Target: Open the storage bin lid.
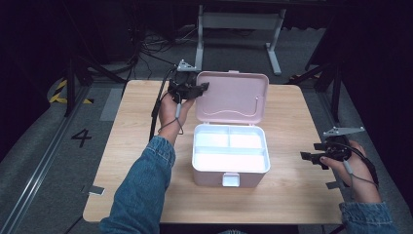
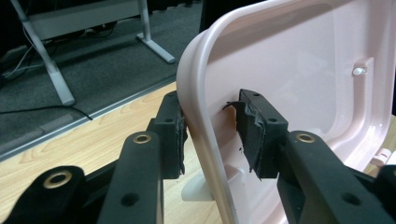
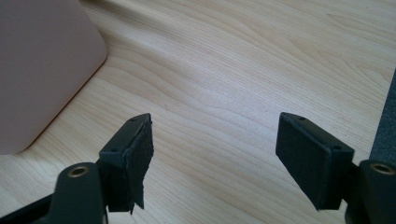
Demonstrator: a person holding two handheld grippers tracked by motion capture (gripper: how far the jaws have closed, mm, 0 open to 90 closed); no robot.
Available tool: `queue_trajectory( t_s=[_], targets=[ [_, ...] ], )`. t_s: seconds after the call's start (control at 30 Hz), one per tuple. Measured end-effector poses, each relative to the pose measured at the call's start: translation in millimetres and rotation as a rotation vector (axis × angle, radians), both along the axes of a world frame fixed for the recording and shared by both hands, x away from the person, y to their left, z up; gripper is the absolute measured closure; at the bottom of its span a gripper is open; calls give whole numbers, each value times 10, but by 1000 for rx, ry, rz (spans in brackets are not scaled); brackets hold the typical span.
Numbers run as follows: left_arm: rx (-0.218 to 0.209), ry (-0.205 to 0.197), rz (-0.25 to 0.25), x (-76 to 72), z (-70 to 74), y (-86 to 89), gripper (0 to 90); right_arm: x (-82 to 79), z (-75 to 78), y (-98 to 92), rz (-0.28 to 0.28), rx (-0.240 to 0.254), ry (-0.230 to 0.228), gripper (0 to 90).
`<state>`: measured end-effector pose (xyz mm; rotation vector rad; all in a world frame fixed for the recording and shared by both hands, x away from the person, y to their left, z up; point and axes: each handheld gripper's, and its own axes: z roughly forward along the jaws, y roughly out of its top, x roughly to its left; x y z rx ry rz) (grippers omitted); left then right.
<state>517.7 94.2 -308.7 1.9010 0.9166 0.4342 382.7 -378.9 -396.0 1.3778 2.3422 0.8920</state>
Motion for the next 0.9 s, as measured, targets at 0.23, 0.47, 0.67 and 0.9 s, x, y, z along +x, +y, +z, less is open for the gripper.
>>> queue_trajectory(
  t_s=[0.23,0.47,0.67,0.9],
  targets=[
    [-19,29,-4,128,-108,37,638,34,-24,-24,2,1,5,281],
    [-15,59,8,189,-167,36,639,47,-35,-41,-2,2,10,281],
    [-6,77,14,234,-214,37,643,49,-40,-31,6,2,9,280],
    [-2,131,8,318,-265,38,640,57,-53,-11,5,-2,13,278]
  ],
)
